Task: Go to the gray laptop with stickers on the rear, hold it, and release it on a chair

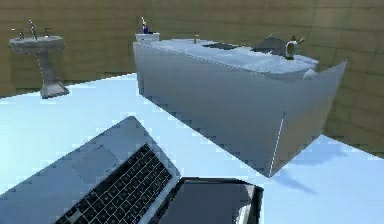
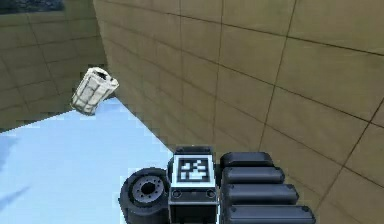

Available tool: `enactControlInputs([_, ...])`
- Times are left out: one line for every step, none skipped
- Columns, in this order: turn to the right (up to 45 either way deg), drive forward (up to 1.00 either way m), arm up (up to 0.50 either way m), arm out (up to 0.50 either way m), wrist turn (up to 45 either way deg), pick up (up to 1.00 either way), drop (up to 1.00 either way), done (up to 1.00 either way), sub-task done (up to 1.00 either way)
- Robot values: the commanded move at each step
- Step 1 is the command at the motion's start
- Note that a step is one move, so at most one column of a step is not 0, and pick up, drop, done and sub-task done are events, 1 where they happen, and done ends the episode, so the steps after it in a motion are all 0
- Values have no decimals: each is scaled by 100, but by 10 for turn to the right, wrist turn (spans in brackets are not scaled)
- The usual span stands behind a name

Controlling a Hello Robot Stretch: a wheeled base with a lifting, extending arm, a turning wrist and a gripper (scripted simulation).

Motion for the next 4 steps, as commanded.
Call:
enactControlInputs([0,30,0,0,0,0,0,0,0])
enactControlInputs([-360,0,0,0,0,0,0,0,0])
enactControlInputs([0,40,0,0,0,0,0,0,0])
enactControlInputs([-360,0,0,0,0,0,0,0,0])
